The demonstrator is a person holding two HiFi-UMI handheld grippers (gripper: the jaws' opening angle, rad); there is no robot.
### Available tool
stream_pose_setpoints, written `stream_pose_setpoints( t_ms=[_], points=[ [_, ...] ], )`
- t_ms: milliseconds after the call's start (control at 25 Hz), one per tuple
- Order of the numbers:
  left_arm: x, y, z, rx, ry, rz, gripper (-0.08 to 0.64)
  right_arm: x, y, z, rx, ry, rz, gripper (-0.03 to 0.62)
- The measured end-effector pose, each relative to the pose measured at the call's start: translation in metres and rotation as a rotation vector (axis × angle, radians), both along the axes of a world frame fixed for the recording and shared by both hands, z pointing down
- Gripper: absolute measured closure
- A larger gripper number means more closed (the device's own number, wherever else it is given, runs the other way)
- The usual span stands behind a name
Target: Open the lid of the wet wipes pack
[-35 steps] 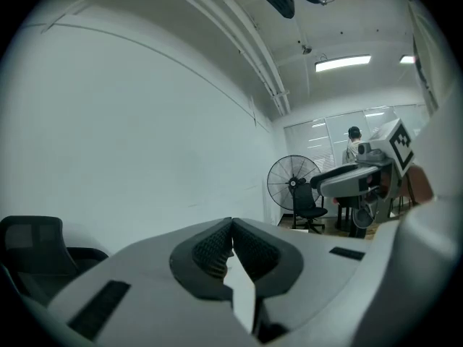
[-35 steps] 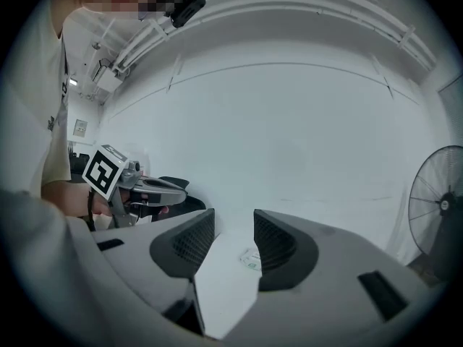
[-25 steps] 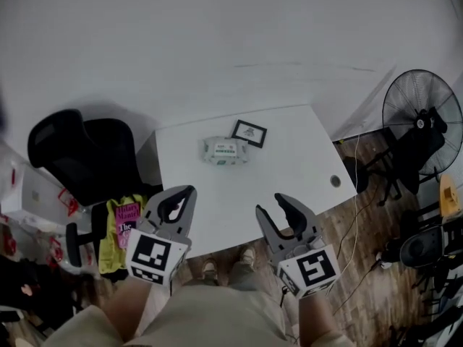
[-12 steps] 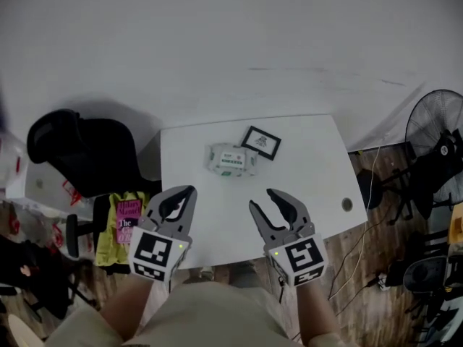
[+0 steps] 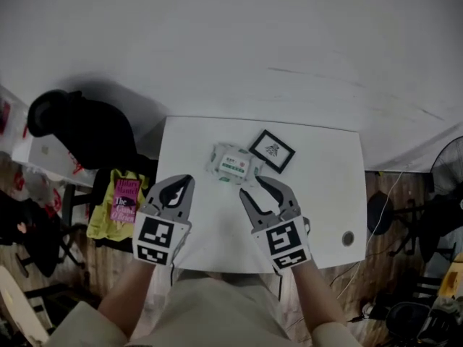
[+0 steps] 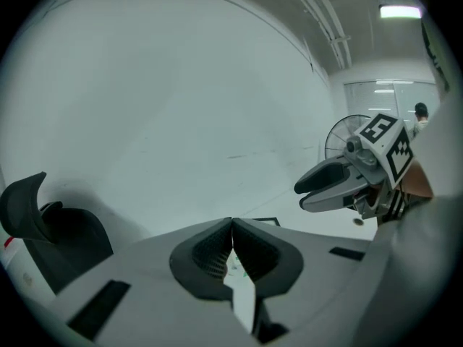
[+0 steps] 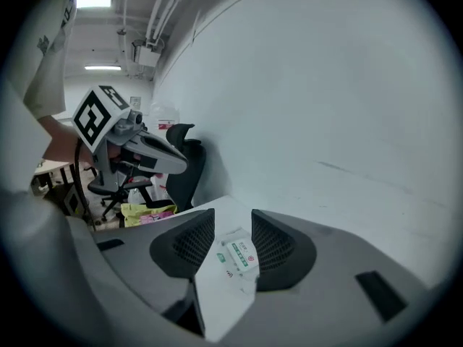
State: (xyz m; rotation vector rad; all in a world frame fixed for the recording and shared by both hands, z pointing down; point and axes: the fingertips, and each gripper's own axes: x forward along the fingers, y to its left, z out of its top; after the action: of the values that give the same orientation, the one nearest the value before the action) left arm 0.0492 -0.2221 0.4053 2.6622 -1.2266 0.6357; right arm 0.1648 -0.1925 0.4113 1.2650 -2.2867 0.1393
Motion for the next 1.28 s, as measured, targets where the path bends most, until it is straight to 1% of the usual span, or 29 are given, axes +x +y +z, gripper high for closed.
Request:
stream_pose_setpoints(
  t_ms=[240,440,760,880,1040,1160,1280],
  points=[
    [0.007,-0.017,0.024,-0.031,-0.080,-0.094,0.538,0.008,-0.027,0.040,-0.048,0.057,-0.124,0.417],
    [0.014,-0.021,0.046,-0.063,-0.116,-0.107,0.538,0.008,-0.032,0.067,-0.076,0.157,-0.181,0.417],
    [0.023,-0.038,0.084,-0.108,-0.148,-0.067,0.538,0.004,-0.049,0.107,-0.143,0.237,-0.188,0.419],
    [0.026,-0.044,0.105,-0.140,-0.161,-0.044,0.538,-0.001,-0.055,0.127,-0.169,0.266,-0.191,0.419],
    [0.035,-0.050,0.132,-0.191,-0.146,-0.003,0.538,-0.004,-0.065,0.154,-0.208,0.298,-0.187,0.419],
    [0.036,-0.059,0.156,-0.209,-0.164,0.017,0.538,-0.009,-0.073,0.174,-0.235,0.320,-0.190,0.419],
    [0.039,-0.064,0.183,-0.242,-0.188,0.043,0.538,-0.011,-0.079,0.194,-0.256,0.347,-0.192,0.420]
  ],
)
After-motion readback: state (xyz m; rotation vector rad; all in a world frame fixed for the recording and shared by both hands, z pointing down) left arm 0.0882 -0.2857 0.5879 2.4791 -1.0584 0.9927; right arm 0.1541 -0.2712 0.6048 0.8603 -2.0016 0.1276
